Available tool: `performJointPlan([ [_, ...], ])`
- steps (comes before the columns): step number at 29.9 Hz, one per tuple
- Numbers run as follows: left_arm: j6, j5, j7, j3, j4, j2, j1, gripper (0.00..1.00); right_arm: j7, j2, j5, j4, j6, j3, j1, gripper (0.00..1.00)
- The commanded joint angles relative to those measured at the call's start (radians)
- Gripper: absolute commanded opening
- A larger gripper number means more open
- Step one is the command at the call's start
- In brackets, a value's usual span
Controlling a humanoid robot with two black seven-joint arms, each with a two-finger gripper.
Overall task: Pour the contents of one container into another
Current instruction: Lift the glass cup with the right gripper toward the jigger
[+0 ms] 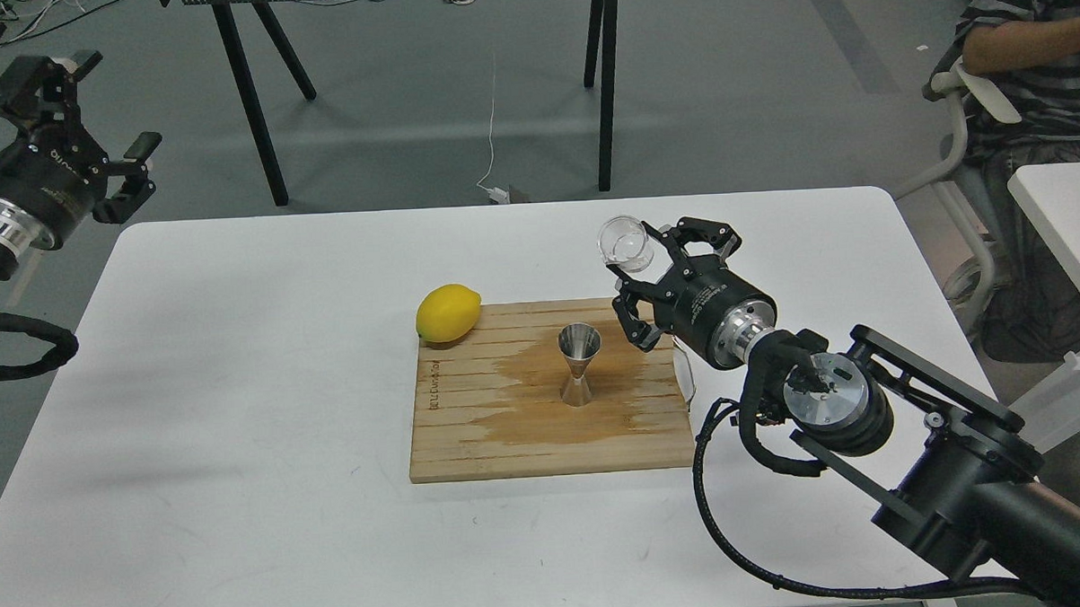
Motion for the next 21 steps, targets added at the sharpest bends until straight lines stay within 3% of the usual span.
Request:
performJointPlan([
  [1, 0.000, 0.000, 0.000, 0.000, 0.000, 0.000, 0.000, 0.99, -0.022, -0.022, -0.032, 0.017, 0.002, -0.013, 0.000, 0.13],
  [21, 0.002, 0.000, 0.000, -0.002, 0.000, 0.002, 0.000, 0.99, -0.065, -0.035, -0.296, 0.043, -0.017, -0.130, 0.010, 0.13],
])
